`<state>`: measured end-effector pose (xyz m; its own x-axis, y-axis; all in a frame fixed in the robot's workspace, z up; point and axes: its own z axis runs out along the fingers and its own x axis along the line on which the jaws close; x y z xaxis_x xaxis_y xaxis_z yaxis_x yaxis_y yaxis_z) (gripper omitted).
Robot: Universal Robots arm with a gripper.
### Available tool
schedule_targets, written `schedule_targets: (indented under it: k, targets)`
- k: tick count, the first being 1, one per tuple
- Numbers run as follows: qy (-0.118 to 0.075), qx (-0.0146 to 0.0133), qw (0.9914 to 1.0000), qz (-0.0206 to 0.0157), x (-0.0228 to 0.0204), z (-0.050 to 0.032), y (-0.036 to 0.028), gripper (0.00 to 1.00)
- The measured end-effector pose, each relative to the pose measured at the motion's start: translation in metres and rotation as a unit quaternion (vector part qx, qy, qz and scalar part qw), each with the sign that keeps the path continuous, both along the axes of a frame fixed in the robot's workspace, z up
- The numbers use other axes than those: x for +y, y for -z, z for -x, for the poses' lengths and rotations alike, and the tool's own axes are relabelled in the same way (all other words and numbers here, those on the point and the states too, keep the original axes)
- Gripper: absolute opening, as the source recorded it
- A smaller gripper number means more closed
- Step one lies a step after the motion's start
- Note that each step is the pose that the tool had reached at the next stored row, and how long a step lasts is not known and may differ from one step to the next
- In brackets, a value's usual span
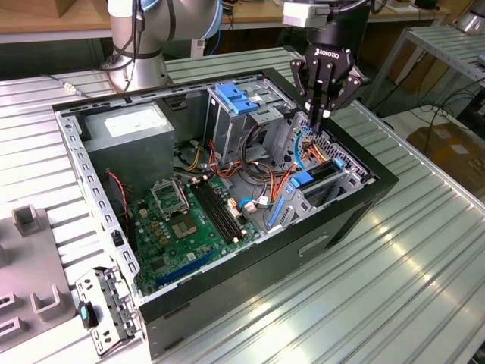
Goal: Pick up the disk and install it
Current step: 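Insert the second disk wire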
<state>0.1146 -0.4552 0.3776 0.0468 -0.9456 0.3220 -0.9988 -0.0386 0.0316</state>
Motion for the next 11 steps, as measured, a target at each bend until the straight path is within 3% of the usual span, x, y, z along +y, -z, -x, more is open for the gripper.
schedule_targets:
  k: [1,2,4,6,8,10,11]
  targets:
    - [0.000,0.0000,0.99999,0.0050,0.0003,-0.0002,0.0010,0.17]
    - [0.000,0.0000,0.99998,0.0070,0.0005,-0.0002,0.0014,0.11]
    - [0.000,0.0000,0.99996,0.0090,0.0006,-0.0003,0.0018,0.11]
    - [0.000,0.0000,0.99989,0.0145,0.0006,-0.0004,0.0023,0.11]
    - [0.000,0.0000,0.99967,0.0258,0.0010,-0.0004,0.0031,0.11]
    - [0.000,0.0000,0.99909,0.0426,0.0022,-0.0007,0.0043,0.11]
    - [0.000,0.0000,0.99859,0.0532,0.0034,-0.0009,0.0053,0.24]
